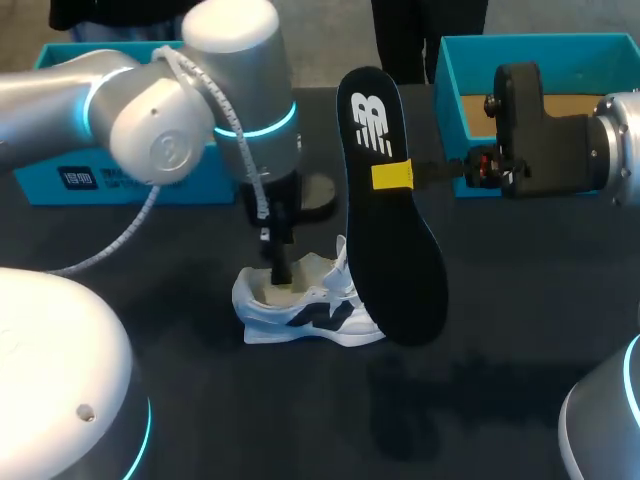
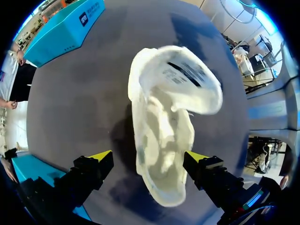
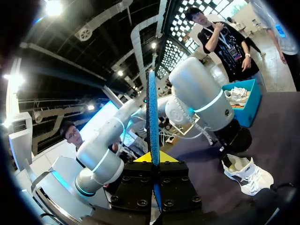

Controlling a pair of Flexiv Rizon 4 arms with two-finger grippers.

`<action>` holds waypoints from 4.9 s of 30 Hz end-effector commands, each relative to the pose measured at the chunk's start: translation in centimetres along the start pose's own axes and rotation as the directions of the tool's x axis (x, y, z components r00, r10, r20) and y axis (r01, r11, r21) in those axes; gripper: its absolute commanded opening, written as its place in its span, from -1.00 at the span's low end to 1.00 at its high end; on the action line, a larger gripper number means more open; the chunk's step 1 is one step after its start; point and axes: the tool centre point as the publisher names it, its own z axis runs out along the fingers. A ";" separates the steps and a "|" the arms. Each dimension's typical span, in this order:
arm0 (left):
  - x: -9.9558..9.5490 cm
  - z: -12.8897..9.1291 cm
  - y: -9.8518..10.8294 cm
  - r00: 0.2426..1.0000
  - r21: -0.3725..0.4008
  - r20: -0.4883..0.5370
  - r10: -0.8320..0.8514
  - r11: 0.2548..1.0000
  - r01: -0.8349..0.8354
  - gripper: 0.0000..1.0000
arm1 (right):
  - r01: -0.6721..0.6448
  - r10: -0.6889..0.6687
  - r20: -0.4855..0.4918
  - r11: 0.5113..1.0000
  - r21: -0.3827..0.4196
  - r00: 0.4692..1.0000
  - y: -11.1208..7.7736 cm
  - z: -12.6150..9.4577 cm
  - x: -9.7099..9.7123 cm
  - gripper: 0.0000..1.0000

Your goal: Take the shoe out of the shoebox, open the shoe tongue, remove and reinsert the insole, then place the shoe into the shoebox

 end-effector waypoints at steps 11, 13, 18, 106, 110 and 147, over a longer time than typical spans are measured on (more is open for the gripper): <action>-2.7 4.7 -3.7 0.995 0.007 -0.098 0.030 1.000 -0.030 0.74 | -0.003 0.003 0.003 1.000 0.002 1.000 0.1 0.3 0.0 -1.00; -2.7 5.0 -3.8 0.994 0.003 -0.106 0.030 1.000 -0.030 0.67 | -0.003 0.003 0.003 1.000 0.002 1.000 0.1 0.3 0.0 -1.00; -2.6 5.7 -3.8 0.992 -0.004 -0.118 0.036 0.999 -0.037 0.61 | -0.003 0.003 0.003 1.000 0.002 1.000 0.1 0.3 0.0 -1.00; -2.2 1.0 -3.6 0.077 -0.025 -0.377 0.923 0.073 -0.997 -1.00 | -0.003 0.003 0.003 1.000 0.002 1.000 0.1 0.3 0.0 -1.00; -3.0 1.3 -4.7 0.065 -0.051 -0.379 0.923 0.050 -0.997 -1.00 | -0.003 0.003 0.003 1.000 0.002 1.000 0.1 0.3 0.0 -1.00; -2.9 5.5 -8.8 -0.010 0.017 -0.397 0.918 -0.003 -1.000 -1.00 | -0.003 0.003 0.003 1.000 0.002 1.000 0.1 0.3 0.0 -1.00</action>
